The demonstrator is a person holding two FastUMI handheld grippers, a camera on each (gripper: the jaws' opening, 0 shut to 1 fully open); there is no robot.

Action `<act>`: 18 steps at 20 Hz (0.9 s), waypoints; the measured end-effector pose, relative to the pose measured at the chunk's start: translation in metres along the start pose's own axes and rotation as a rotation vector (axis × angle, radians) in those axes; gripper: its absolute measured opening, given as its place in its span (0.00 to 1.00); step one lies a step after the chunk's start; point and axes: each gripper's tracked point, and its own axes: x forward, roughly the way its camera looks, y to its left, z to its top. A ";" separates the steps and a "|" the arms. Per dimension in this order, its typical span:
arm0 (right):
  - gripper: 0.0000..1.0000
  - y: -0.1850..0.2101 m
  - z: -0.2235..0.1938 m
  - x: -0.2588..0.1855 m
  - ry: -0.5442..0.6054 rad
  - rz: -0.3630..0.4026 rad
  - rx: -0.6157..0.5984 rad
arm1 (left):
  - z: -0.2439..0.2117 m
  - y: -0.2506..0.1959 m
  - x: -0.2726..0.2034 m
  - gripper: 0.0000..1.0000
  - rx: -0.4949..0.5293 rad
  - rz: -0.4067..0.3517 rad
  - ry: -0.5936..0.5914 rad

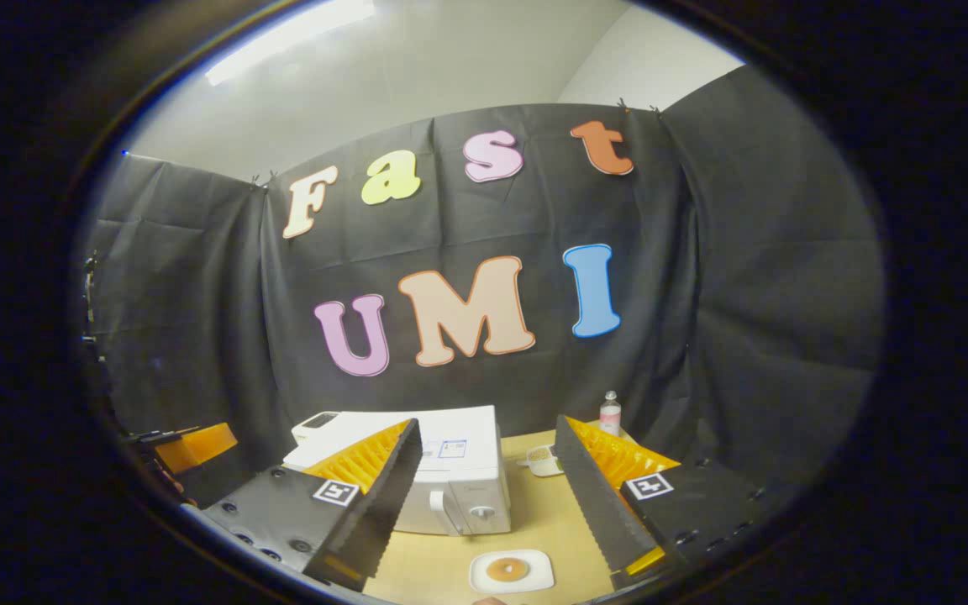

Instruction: Open the microwave oven with the left hand, put the food in, and close the microwave oven.

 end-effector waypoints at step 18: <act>0.91 -0.079 -0.015 -0.015 0.058 -0.146 -0.017 | -0.157 -0.072 0.027 0.95 0.003 -0.125 0.324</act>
